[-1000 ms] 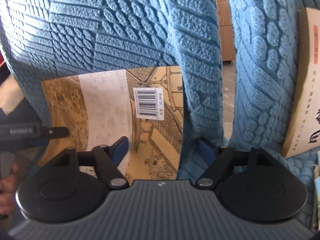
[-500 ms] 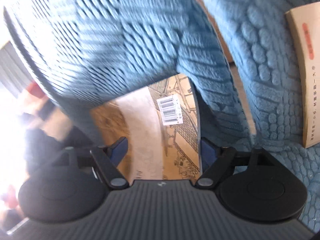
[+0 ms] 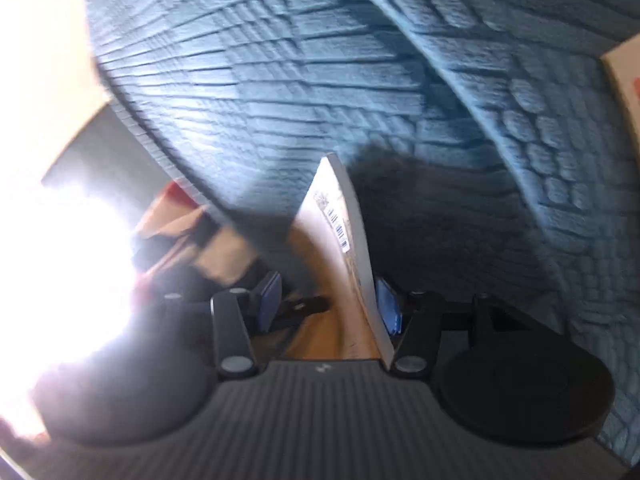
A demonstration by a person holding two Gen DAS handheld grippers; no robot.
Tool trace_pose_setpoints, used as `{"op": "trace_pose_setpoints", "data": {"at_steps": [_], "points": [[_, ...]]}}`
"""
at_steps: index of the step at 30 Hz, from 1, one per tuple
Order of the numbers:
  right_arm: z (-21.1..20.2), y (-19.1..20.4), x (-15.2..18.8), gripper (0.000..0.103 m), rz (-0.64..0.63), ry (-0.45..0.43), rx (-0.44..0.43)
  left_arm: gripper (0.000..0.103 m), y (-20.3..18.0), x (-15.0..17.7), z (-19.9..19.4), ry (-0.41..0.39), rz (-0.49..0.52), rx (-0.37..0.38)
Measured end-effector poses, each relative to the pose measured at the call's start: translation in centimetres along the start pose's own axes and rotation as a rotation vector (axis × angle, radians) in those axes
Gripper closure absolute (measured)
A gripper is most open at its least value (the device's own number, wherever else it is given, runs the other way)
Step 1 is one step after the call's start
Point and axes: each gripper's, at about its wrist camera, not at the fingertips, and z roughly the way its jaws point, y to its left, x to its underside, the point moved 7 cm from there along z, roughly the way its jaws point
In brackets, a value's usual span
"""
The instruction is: Organize objects
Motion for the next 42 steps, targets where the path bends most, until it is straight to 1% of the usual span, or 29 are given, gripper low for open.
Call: {"op": "trace_pose_setpoints", "data": {"at_steps": [1, 2, 3, 4, 6, 9, 12, 14, 16, 18, 23, 26, 28, 30, 33, 34, 36, 40, 42], "points": [[0.0, 0.3, 0.1, 0.058, -0.031, 0.025, -0.006, 0.032, -0.1, 0.1, 0.0, 0.003, 0.015, -0.001], [0.1, 0.8, 0.2, 0.066, -0.079, 0.051, 0.014, 0.032, -0.2, 0.1, 0.1, 0.005, 0.032, -0.007], [0.5, 1.2, 0.4, 0.071, -0.125, 0.075, 0.042, 0.032, -0.2, 0.1, 0.1, 0.006, 0.048, -0.016], [1.0, 1.4, 0.6, 0.073, -0.169, 0.095, 0.079, 0.032, -0.3, 0.1, 0.2, 0.007, 0.059, -0.024], [2.1, 1.9, 0.8, 0.083, -0.237, 0.116, 0.137, 0.032, -0.2, 0.0, 0.1, 0.007, 0.061, -0.029], [2.7, 3.3, 0.6, 0.085, -0.329, 0.104, 0.178, 0.032, 0.1, -0.3, 0.0, 0.004, 0.029, -0.016], [2.4, 4.7, 0.7, 0.086, -0.408, 0.087, 0.222, 0.032, 0.2, -0.1, -0.6, -0.004, -0.004, -0.004], [2.2, 5.5, 1.3, 0.087, -0.46, 0.078, 0.253, 0.034, 0.4, -0.2, -1.0, -0.002, -0.026, -0.003], [2.3, 5.9, 2.2, 0.088, -0.494, 0.08, 0.268, 0.032, 0.8, -0.3, -1.7, -0.003, -0.057, 0.002], [3.4, 6.4, 2.5, 0.089, -0.504, 0.081, 0.281, 0.032, 1.1, -0.2, -2.7, -0.01, -0.1, 0.014], [2.7, 6.5, 3.1, 0.09, -0.472, 0.075, 0.3, 0.031, 2.3, -0.5, -5.7, -0.045, -0.217, 0.071], [2.7, 7.0, 3.3, 0.091, -0.448, 0.071, 0.309, 0.031, 2.7, -0.3, -7.0, -0.06, -0.239, 0.066], [2.8, 7.4, 3.5, 0.091, -0.434, 0.068, 0.325, 0.031, 2.4, 0.0, -7.7, -0.065, -0.238, 0.088], [3.3, 8.3, 4.0, 0.092, -0.447, 0.07, 0.347, 0.031, 2.1, -0.3, -7.8, -0.069, -0.215, 0.093], [3.1, 9.6, 4.8, 0.093, -0.5, 0.085, 0.366, 0.031, 0.4, -1.0, -8.1, -0.091, -0.142, 0.11], [3.0, 9.8, 4.9, 0.093, -0.509, 0.09, 0.369, 0.031, -0.2, -0.7, -8.9, -0.092, -0.114, 0.115], [2.8, 10.3, 5.0, 0.093, -0.508, 0.099, 0.37, 0.031, -1.7, -1.0, -9.5, -0.1, -0.031, 0.108], [1.5, 10.6, 4.4, 0.094, -0.514, 0.127, 0.377, 0.031, -4.3, -1.6, -10.2, -0.086, 0.123, 0.101], [0.8, 10.7, 4.2, 0.094, -0.526, 0.147, 0.385, 0.031, -5.8, -1.8, -10.8, -0.071, 0.236, 0.098]]}}
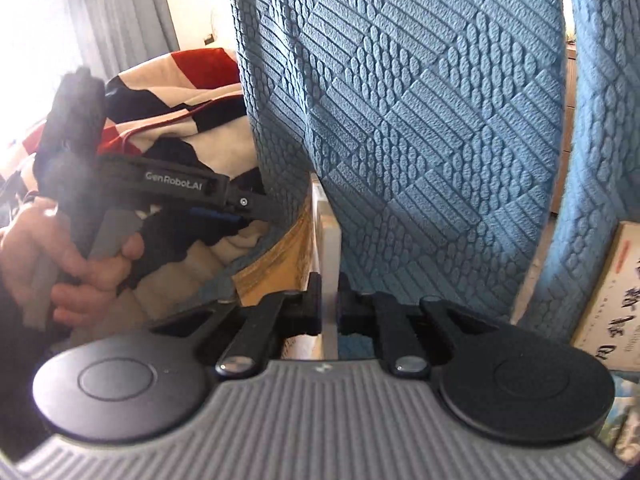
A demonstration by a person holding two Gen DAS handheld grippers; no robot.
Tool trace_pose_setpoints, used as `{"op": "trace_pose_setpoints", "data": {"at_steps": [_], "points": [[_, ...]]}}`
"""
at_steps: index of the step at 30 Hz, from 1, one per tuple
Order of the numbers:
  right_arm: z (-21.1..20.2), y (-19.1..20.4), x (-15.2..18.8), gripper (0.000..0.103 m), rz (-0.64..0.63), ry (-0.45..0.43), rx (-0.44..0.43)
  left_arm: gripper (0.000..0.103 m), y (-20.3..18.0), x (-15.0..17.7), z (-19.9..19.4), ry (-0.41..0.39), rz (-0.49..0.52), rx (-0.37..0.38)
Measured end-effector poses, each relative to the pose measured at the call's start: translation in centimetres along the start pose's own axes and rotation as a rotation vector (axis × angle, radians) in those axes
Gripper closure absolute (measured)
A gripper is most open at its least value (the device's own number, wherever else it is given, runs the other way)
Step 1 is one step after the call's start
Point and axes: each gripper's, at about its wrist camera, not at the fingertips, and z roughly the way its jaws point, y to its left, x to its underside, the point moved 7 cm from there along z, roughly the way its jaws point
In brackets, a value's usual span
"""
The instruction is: Organize objects
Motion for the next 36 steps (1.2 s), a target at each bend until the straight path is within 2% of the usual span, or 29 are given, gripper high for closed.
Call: {"op": "trace_pose_setpoints", "data": {"at_steps": [5, 10, 14, 18, 21, 23, 24, 25, 31, 36], "points": [[-1.7, -0.5, 0.1, 0.094, -0.036, 0.043, -0.014, 0.03, -2.9, -1.7, -1.0, 0.029, 0.292, -0.046], [-2.6, 0.5, 0.5, 0.094, -0.125, 0.066, -0.022, 0.027, -6.3, -2.8, -2.6, 0.055, 0.595, -0.077], [-2.8, 1.2, 0.7, 0.094, -0.19, 0.076, -0.025, 0.026, -8.6, -2.1, -2.9, 0.114, 0.859, -0.085], [-2.8, 1.2, 0.9, 0.094, -0.209, 0.077, -0.028, 0.026, -9.6, -1.2, -2.1, 0.183, 1.025, -0.101], [-2.8, 1.2, 0.9, 0.094, -0.22, 0.075, -0.029, 0.026, -10.5, -0.3, -1.0, 0.188, 1.193, -0.123], [-2.8, 1.1, 0.9, 0.094, -0.225, 0.072, -0.032, 0.028, -10.5, 0.0, -0.2, 0.224, 1.237, -0.157], [-2.9, 1.1, 0.9, 0.094, -0.228, 0.072, -0.033, 0.031, -10.7, 0.2, 0.1, 0.245, 1.248, -0.151], [-2.9, 1.1, 1.0, 0.094, -0.23, 0.07, -0.034, 0.03, -10.9, 0.4, 0.1, 0.257, 1.27, -0.142], [-2.8, 0.9, 1.3, 0.094, -0.247, 0.06, -0.042, 0.036, -12.5, 1.6, 0.9, 0.258, 1.454, -0.13], [-2.8, 0.9, 1.3, 0.094, -0.247, 0.05, -0.055, 0.045, -14.1, 3.8, 1.4, 0.274, 1.68, -0.112]]}}
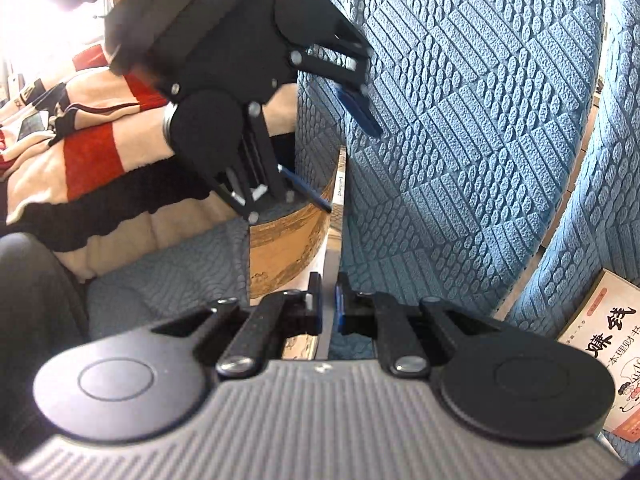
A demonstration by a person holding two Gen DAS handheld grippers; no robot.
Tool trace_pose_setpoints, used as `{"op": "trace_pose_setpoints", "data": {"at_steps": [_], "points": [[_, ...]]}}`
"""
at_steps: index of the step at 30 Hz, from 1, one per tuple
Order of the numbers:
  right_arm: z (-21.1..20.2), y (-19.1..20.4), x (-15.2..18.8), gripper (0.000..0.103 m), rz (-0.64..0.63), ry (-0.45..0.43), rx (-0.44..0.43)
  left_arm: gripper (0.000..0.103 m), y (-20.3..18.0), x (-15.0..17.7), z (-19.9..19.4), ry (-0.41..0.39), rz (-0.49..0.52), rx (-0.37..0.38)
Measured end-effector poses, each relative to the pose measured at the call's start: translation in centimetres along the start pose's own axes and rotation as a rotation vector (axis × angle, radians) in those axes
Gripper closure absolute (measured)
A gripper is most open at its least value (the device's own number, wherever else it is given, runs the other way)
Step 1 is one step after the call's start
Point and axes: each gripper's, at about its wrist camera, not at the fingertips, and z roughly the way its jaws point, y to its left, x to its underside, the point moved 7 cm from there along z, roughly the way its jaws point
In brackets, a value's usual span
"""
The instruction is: Organize objects
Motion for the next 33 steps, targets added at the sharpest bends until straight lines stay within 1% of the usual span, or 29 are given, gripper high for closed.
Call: {"op": "trace_pose_setpoints", "data": {"at_steps": [2, 3, 4, 5, 6, 8, 11, 13, 15, 16, 19, 21, 23, 26, 29, 33], "points": [[-0.1, -0.2, 0.1, 0.094, 0.014, -0.006, -0.009, 0.048, -1.1, -0.6, 0.3, 0.0, 0.089, 0.01], [-0.1, -0.2, 0.1, 0.094, 0.019, -0.01, -0.014, 0.052, -1.7, -0.8, 0.4, -0.001, 0.128, 0.018], [-0.2, -0.2, 0.1, 0.094, 0.024, -0.014, -0.02, 0.058, -2.3, -1.0, 0.5, -0.006, 0.166, 0.029], [-0.2, -0.3, 0.2, 0.094, 0.031, -0.019, -0.025, 0.061, -2.9, -1.2, 0.5, -0.012, 0.196, 0.044], [-0.2, -0.3, 0.2, 0.094, 0.038, -0.023, -0.028, 0.07, -3.4, -1.3, 0.5, -0.014, 0.216, 0.063], [-0.2, -0.4, 0.4, 0.094, 0.053, -0.033, -0.036, 0.071, -3.9, -1.4, 0.6, -0.011, 0.231, 0.061], [-0.2, -0.6, 0.8, 0.094, 0.08, -0.055, -0.04, 0.074, -3.9, -1.1, 0.4, -0.02, 0.213, 0.058], [-0.3, -0.6, 1.0, 0.093, 0.087, -0.086, -0.038, 0.08, -3.8, -0.7, -0.1, -0.03, 0.19, 0.071], [-0.1, -0.6, 1.3, 0.088, 0.106, -0.11, -0.045, 0.085, -3.6, 0.1, -0.7, -0.028, 0.168, 0.1], [0.0, -0.6, 1.5, 0.087, 0.123, -0.119, -0.052, 0.087, -3.4, 0.4, -1.0, -0.027, 0.157, 0.114], [0.4, -0.8, 1.7, 0.083, 0.183, -0.156, -0.089, 0.089, -3.2, 1.1, -1.4, -0.022, 0.117, 0.132], [1.0, -1.1, 1.8, 0.08, 0.227, -0.163, -0.108, 0.09, -3.1, 1.5, -1.5, -0.03, 0.097, 0.136], [2.1, -1.5, 2.3, 0.079, 0.26, -0.146, -0.103, 0.09, -3.0, 1.8, -1.7, -0.043, 0.088, 0.118], [4.3, -1.7, 3.8, 0.078, 0.3, -0.076, -0.105, 0.09, -2.7, 2.2, -2.0, -0.043, 0.047, 0.115], [6.2, -1.9, 6.0, 0.078, 0.371, -0.015, -0.109, 0.09, -2.7, 2.5, -2.0, -0.048, 0.032, 0.101], [7.3, -1.6, 8.3, 0.078, 0.498, 0.012, -0.149, 0.09, -2.3, 2.8, -1.9, -0.051, -0.016, 0.093]]}}
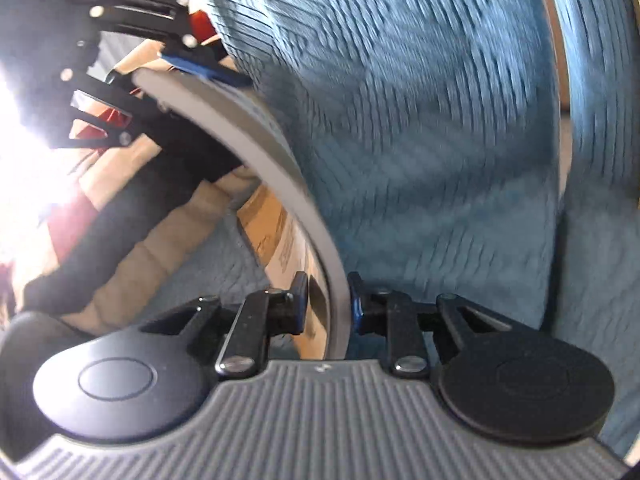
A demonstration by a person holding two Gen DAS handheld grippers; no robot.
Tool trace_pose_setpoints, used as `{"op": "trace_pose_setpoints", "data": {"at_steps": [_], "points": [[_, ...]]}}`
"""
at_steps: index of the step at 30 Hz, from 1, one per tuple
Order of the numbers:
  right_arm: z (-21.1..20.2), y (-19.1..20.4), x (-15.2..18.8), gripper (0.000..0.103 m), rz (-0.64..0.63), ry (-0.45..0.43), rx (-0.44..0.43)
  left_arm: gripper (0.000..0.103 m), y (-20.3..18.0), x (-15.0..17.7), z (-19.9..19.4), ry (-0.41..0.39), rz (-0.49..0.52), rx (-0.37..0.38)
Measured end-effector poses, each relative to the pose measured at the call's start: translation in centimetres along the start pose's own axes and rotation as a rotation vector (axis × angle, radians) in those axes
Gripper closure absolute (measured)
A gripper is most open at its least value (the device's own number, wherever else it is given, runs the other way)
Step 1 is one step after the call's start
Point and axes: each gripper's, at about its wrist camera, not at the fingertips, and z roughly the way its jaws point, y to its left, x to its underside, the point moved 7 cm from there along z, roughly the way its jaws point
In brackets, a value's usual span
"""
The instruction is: Organize objects
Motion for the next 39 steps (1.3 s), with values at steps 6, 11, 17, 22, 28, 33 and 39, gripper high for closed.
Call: {"op": "trace_pose_setpoints", "data": {"at_steps": [6, 11, 17, 22, 28, 33, 39], "points": [[-0.6, 0.6, 1.7, 0.078, 0.157, -0.11, -0.015, 0.09, 1.0, 0.5, -0.1, -0.01, -0.093, 0.018], [1.1, 1.1, 3.0, 0.078, 0.267, -0.15, 0.011, 0.09, 1.0, 1.2, -0.3, -0.012, -0.124, 0.022], [2.0, 2.4, 1.3, 0.077, 0.302, -0.302, 0.036, 0.089, 1.9, 2.3, -0.8, -0.027, -0.196, 0.004], [2.2, 3.1, 0.3, 0.078, 0.409, -0.413, 0.014, 0.088, 3.1, 4.0, -0.5, -0.023, -0.283, -0.011], [3.7, 4.2, 0.0, 0.078, 0.4, -0.41, 0.034, 0.088, 3.6, 5.5, -0.7, -0.041, -0.355, -0.011], [3.4, 2.1, -1.2, 0.073, 0.599, -0.507, -0.021, 0.088, 4.9, 7.1, -1.1, -0.063, -0.451, -0.033], [4.6, 3.2, -3.2, 0.071, 0.548, -0.547, -0.028, 0.086, 6.3, 8.7, -1.3, -0.084, -0.533, -0.051]]}}
